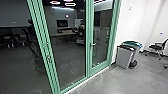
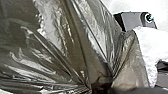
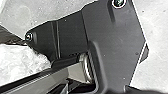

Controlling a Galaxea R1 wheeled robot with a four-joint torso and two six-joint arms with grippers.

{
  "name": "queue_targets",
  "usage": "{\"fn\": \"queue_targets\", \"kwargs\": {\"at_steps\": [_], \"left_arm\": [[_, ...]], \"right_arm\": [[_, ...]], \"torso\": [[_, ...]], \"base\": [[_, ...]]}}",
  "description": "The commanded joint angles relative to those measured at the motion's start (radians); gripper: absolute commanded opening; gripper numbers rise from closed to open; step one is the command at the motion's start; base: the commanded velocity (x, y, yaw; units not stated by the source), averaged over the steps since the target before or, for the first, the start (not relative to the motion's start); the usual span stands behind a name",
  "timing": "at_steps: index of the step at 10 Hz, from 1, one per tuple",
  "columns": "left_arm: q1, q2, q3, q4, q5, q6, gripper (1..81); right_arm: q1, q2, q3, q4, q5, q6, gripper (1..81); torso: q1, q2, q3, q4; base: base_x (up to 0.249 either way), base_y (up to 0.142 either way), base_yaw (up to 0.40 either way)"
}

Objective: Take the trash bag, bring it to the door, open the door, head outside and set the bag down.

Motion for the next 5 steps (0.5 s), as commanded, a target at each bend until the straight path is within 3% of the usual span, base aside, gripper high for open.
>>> {"fn": "queue_targets", "kwargs": {"at_steps": [1,5], "left_arm": [[-0.053,-0.005,-0.003,0.001,0.056,0.007,1.0],[-0.054,-0.005,-0.001,0.001,0.058,0.007,1.0]], "right_arm": [[0.032,0.002,0.003,-0.004,-0.055,-0.003,81.1],[0.03,0.007,0.006,-0.005,-0.055,-0.003,81.1]], "torso": [[0.0,0.0,0.0,0.0],[0.0,0.0,0.0,0.0]], "base": [[0.183,-0.068,0.0],[0.183,-0.068,0.0]]}}
